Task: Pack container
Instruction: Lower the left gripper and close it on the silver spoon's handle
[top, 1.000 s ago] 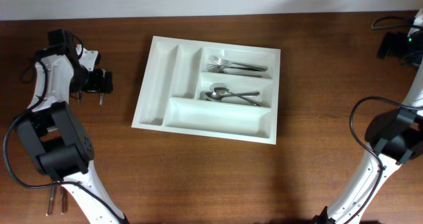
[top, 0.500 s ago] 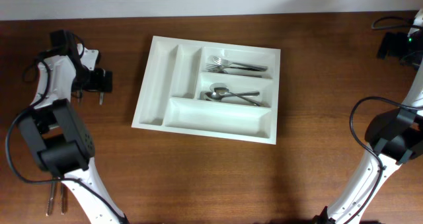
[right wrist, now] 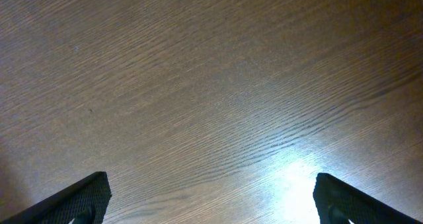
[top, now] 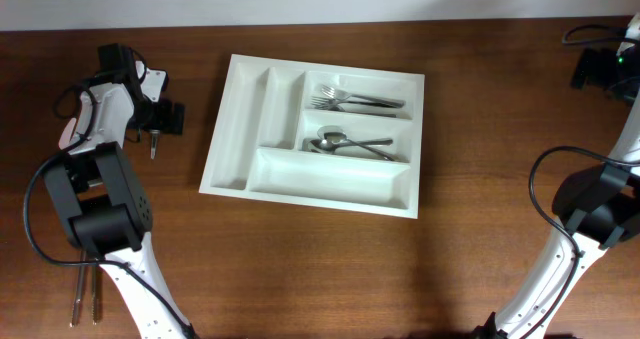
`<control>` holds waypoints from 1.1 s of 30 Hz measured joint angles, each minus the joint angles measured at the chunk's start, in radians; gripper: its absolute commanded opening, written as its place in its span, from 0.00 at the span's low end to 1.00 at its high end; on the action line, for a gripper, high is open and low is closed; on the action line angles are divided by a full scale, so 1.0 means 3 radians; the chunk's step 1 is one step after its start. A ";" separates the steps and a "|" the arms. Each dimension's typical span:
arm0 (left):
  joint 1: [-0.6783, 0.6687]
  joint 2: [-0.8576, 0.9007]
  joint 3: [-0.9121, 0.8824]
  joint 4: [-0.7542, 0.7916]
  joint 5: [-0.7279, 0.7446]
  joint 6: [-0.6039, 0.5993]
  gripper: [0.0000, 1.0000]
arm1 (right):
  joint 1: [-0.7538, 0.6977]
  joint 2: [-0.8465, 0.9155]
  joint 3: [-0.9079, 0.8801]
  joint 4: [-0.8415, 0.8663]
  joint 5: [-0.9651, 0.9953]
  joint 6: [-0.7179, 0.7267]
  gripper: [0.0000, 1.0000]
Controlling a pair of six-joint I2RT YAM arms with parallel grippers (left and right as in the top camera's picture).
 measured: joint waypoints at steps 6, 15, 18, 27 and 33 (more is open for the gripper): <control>0.0000 0.0055 0.0010 -0.0061 -0.0057 -0.0132 0.99 | 0.0000 0.0000 0.0000 0.0000 0.0000 0.0000 0.99; 0.0001 0.0069 0.0032 -0.0099 -0.0058 -0.0267 0.99 | 0.0000 0.0000 0.0000 0.0000 0.0000 0.0000 0.99; 0.0001 0.0069 0.0032 -0.0097 -0.0060 -0.0323 0.90 | 0.0000 0.0000 0.0000 0.0000 0.0000 -0.0003 0.99; 0.0000 0.0072 0.0032 -0.0078 -0.0060 -0.0393 0.66 | 0.0000 0.0000 0.0000 0.0000 0.0000 -0.0003 0.99; 0.0000 0.0075 0.0032 -0.0065 -0.0062 -0.0409 0.42 | 0.0000 0.0000 0.0000 0.0000 0.0000 -0.0001 0.99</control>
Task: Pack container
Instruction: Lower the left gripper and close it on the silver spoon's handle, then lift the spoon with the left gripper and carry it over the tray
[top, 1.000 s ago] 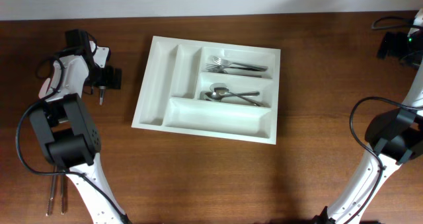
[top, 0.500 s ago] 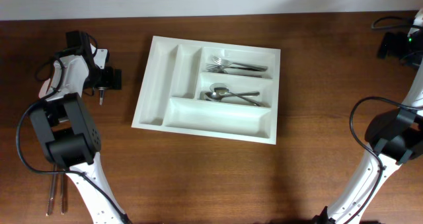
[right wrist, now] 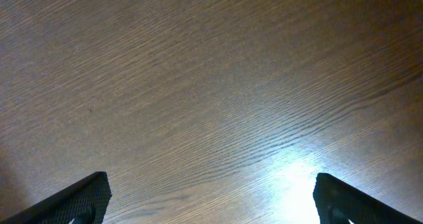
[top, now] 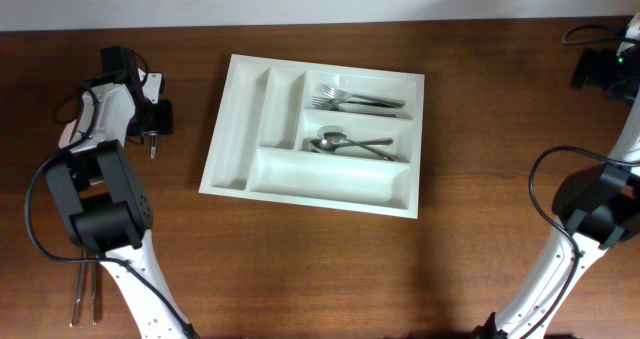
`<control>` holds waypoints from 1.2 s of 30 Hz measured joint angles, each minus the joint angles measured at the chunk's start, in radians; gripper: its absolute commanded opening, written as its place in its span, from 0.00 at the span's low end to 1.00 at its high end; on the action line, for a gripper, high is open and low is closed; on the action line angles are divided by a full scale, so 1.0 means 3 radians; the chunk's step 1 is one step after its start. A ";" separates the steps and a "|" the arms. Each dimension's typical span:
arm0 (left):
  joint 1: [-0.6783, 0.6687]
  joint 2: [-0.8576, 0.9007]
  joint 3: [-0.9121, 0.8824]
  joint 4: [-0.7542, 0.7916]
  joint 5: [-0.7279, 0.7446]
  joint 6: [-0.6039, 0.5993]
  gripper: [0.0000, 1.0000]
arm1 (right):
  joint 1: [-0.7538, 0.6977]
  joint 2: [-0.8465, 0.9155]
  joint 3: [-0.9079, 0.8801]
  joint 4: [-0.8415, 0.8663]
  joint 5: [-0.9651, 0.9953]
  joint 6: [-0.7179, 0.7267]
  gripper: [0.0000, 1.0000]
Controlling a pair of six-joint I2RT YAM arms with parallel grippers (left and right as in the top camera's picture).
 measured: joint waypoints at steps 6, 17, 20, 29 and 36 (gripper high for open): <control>0.0000 0.0000 0.0000 0.0005 -0.0014 -0.0006 0.31 | 0.0000 0.0000 0.0000 0.0000 0.0000 0.0000 0.99; 0.0000 0.0001 0.0000 0.0005 -0.0037 -0.0010 0.17 | 0.0000 0.0000 0.0000 0.0000 0.0000 0.0000 0.99; 0.0000 0.0001 0.0000 0.0005 -0.0038 -0.0010 0.13 | 0.0000 0.0000 0.0000 0.0000 0.0000 0.0000 0.99; 0.0000 0.0004 0.0000 0.0005 -0.0048 -0.0032 0.02 | 0.0000 0.0000 0.0000 0.0000 0.0000 0.0000 0.99; 0.0000 0.0009 0.0015 -0.0046 -0.0048 -0.0061 0.02 | 0.0000 0.0000 0.0000 0.0000 0.0000 0.0000 0.99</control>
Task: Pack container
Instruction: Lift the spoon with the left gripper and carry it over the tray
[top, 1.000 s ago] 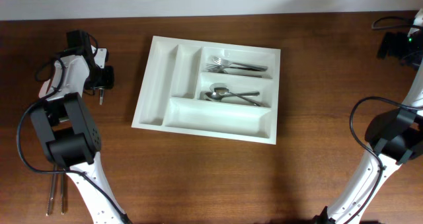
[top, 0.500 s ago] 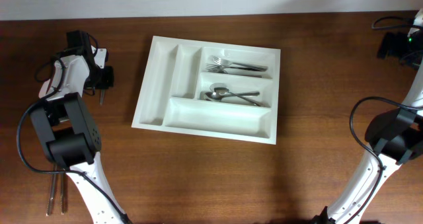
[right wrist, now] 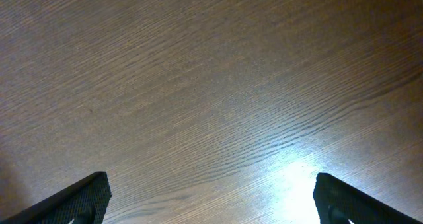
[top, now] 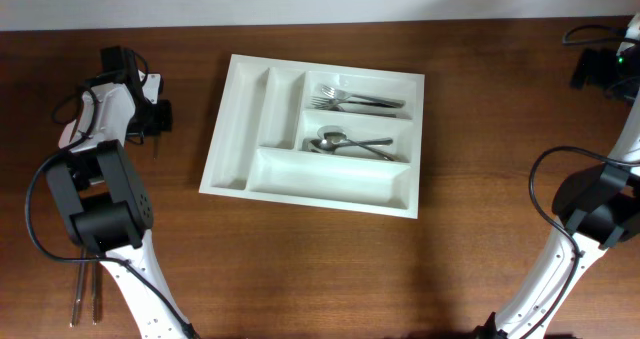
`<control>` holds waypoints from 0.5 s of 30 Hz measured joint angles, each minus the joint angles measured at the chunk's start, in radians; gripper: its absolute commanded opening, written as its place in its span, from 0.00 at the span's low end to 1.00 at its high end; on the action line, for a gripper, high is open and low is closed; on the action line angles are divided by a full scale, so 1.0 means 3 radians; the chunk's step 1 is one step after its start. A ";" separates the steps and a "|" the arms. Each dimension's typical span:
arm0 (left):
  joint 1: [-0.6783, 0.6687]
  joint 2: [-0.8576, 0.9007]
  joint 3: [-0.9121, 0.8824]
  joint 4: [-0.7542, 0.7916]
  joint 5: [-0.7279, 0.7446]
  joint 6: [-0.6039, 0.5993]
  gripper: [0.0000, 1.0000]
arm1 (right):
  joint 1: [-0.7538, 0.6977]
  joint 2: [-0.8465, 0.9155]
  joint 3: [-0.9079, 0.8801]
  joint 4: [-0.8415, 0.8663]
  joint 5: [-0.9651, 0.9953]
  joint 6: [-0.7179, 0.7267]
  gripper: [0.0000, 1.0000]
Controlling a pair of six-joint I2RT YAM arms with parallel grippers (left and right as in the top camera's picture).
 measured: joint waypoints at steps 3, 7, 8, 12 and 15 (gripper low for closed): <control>0.0000 0.0020 0.0065 -0.0148 0.0004 -0.0011 0.02 | 0.0000 0.0000 0.0000 0.0000 0.0000 0.0000 0.99; -0.0008 0.0076 0.0314 -0.0558 0.0005 -0.0023 0.02 | 0.0000 0.0000 0.0000 0.0000 0.0000 0.0000 0.98; -0.0013 0.0088 0.0407 -0.0659 0.0004 -0.0023 0.02 | 0.0000 0.0000 0.0000 0.0000 0.0000 -0.0003 0.99; -0.0085 0.0104 0.0922 -0.1155 0.0005 -0.0032 0.02 | 0.0000 0.0000 0.0000 0.0000 0.0000 0.0000 0.99; -0.0202 0.0103 0.1376 -0.1518 0.0052 -0.0036 0.02 | 0.0000 0.0000 0.0000 0.0000 0.0001 0.0000 0.99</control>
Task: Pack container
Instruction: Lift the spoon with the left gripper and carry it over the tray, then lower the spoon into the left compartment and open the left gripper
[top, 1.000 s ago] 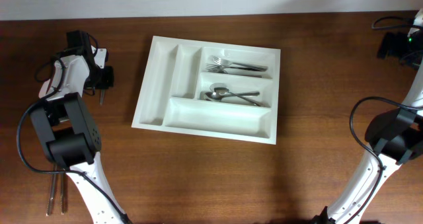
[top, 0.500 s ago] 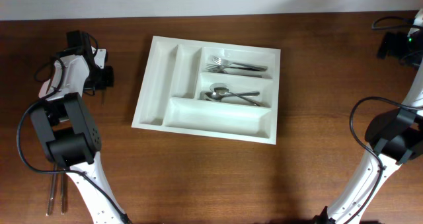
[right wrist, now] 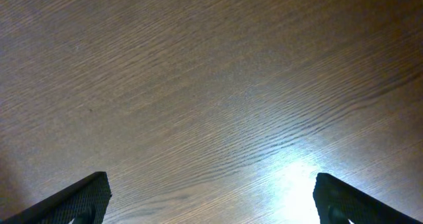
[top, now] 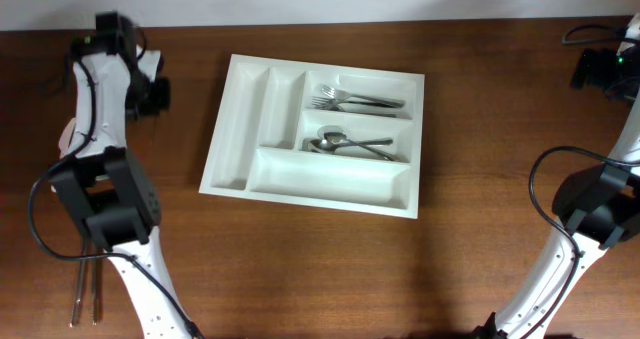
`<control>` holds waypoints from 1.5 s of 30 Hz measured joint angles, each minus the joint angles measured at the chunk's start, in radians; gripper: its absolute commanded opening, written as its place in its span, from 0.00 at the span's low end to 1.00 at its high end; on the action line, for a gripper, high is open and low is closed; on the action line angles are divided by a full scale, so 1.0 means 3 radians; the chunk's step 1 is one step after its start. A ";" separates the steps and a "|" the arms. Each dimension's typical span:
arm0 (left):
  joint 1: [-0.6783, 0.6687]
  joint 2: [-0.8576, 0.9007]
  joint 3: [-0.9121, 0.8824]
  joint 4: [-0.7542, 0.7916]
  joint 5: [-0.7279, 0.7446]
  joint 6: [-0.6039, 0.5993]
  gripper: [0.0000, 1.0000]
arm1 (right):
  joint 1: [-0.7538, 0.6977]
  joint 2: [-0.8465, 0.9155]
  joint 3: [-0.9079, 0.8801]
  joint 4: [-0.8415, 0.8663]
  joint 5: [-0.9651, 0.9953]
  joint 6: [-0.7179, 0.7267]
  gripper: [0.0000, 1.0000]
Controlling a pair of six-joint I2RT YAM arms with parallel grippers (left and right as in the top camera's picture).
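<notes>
The white cutlery tray (top: 312, 184) lies mid-table, with forks (top: 355, 101) in its upper right compartment and spoons (top: 352, 144) in the one below. My left gripper (top: 152, 95) hangs raised at the far left, beyond the tray's left edge, its fingers drawn together. The thin utensil itself does not show under it. My right gripper (right wrist: 211, 187) is open over bare wood at the far right, with nothing between its fingers (right wrist: 89, 197). It shows in the overhead view as the right gripper (top: 597, 71).
Two long utensils (top: 85, 291) lie side by side near the front left corner, by the left arm's base. The tray's two long left compartments and its wide front compartment hold nothing. A cable loops beside the right arm (top: 590, 204).
My left arm has risen and swung toward the back left corner. The thin utensil that lay on the table below the gripper is gone from that spot. The right arm has not moved.
At first my left gripper was spread wide just above a thin utensil lying left of the tray. Then its fingers stood narrower over the utensil's top end and stayed so. Now the gripper is raised and the spot is bare. The right gripper stayed open and still throughout.
</notes>
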 measured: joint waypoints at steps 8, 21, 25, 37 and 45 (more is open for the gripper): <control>-0.0563 0.0000 0.0455 -0.0437 0.0140 0.0000 0.02 | 0.0000 0.0000 0.0000 0.0000 -0.0001 -0.0001 0.99; -0.1030 0.0000 0.0456 -0.0187 0.0203 -0.0112 0.02 | 0.0000 0.0000 0.0000 0.0000 -0.0001 -0.0001 0.99; -0.1016 0.0001 0.0456 -0.0116 0.0202 -0.0151 0.02 | 0.0000 0.0000 0.0000 0.0000 -0.0001 -0.0001 0.99; -0.1016 0.0504 0.0459 -0.0144 0.0366 -0.0235 0.02 | 0.0000 0.0000 0.0000 0.0000 -0.0001 -0.0001 0.99; -0.1016 0.0537 0.0460 -0.0142 0.0390 -0.0244 0.11 | 0.0000 0.0000 0.0000 0.0000 -0.0001 0.0000 0.99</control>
